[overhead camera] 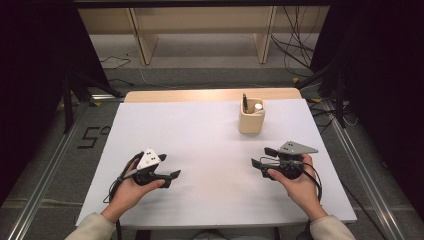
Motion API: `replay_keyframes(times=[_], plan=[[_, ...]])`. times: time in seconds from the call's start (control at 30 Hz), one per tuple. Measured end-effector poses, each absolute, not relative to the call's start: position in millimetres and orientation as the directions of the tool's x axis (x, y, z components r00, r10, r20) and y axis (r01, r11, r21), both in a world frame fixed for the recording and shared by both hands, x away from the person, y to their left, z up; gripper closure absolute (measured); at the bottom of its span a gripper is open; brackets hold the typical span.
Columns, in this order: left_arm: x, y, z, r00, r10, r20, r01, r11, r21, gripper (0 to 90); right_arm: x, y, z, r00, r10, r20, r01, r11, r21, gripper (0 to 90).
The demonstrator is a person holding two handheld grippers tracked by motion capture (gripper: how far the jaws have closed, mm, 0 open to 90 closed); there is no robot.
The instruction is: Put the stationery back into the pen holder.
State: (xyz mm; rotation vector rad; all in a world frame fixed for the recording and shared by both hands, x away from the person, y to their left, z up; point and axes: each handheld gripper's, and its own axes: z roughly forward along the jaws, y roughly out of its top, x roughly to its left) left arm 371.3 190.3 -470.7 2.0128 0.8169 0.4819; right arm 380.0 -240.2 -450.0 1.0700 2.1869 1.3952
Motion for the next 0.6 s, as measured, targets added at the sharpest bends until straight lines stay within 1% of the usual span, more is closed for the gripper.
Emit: replay_keyframes(times=[0.2, 0.6], plan=[[368.2, 191.2, -474.9, 0.716, 0.698, 0.024, 0.367, -0.405, 0.837, 22.4, 370.6, -243.4, -461.2, -0.672, 0.733, 0.106, 0.407, 0.246, 0.879, 30.8], [371.1, 189.9, -478.7, 0.715, 0.699, 0.025, 0.371, -0.41, 0.833, 22.4, 373.0, -244.3, -469.0, -0.679, 0.727, 0.106, 0.418, 0.264, 0.869, 29.9]])
